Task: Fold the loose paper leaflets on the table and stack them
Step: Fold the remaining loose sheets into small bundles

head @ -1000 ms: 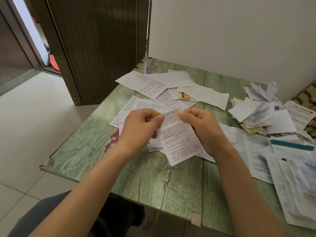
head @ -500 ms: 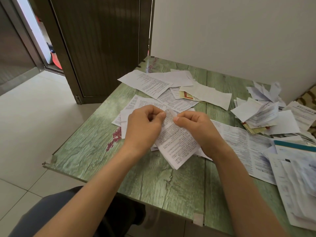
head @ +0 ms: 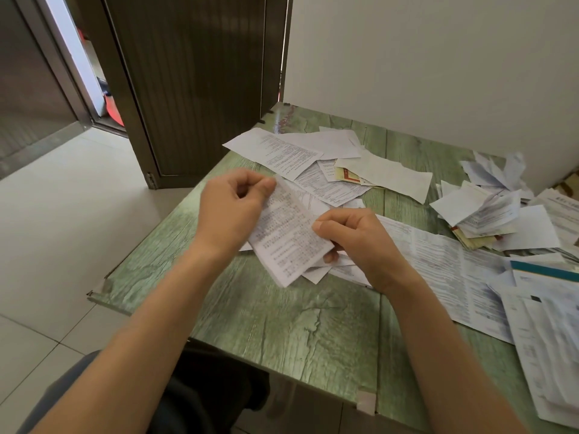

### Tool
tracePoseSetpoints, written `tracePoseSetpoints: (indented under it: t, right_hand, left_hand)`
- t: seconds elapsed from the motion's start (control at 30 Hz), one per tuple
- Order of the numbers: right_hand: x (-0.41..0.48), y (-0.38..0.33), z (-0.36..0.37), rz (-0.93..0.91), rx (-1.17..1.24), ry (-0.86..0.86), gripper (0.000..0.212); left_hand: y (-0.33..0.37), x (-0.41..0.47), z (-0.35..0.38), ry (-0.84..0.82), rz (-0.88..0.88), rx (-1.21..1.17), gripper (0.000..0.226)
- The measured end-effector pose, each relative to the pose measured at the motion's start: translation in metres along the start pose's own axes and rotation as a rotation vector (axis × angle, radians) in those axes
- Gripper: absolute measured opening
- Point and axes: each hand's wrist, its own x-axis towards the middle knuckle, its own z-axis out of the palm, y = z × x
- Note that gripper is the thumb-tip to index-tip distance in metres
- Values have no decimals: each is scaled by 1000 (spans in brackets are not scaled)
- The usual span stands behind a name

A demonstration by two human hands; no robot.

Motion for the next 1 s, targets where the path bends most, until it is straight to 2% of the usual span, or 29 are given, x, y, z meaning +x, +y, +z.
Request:
tracePoseSetpoints:
  t: [0.17, 0.23, 0.3, 0.33, 0.43, 0.5, 0.57, 0.67, 0.73, 0.87, 1.0]
  right_hand:
    - [-1, 1, -5, 5, -9, -54, 29]
    - [-2, 3, -11, 1, 6, -19, 24]
    - [-1, 4, -15, -14, 68, 45, 18]
    - [-1, 4, -16, -16, 98, 45, 21]
    - [0, 3, -10, 41, 95, -124, 32]
    - [-2, 3, -4, 85, 74, -214, 22]
    - [-2, 2, 0, 85, 100, -153, 9]
    - [1, 5, -1, 59, 134, 56, 13]
    - [3, 5, -1, 62, 185, 145, 14]
    - [5, 6, 1, 71, 224, 166, 9]
    - [6, 6, 1, 59, 205, 170, 30]
  left_hand:
    - [-2, 5, -12, 74, -17, -5, 16]
    - [1, 9, -19, 100, -24, -27, 17]
    - [3, 11, -24, 40, -25, -16, 17]
    - [4, 9, -24, -24, -25, 0, 16]
    - [5, -2, -14, -197, -25, 55, 13]
    - [5, -6, -6, -229, 4, 53, 10]
    - [5, -6, -1, -213, 0, 4, 8]
    - [5, -6, 3, -214, -174, -115, 29]
    - [5, -9, 7, -287, -266, -151, 26]
    - [2, -14, 12, -308, -289, -139, 14]
    - [3, -12, 14, -244, -343, -188, 31]
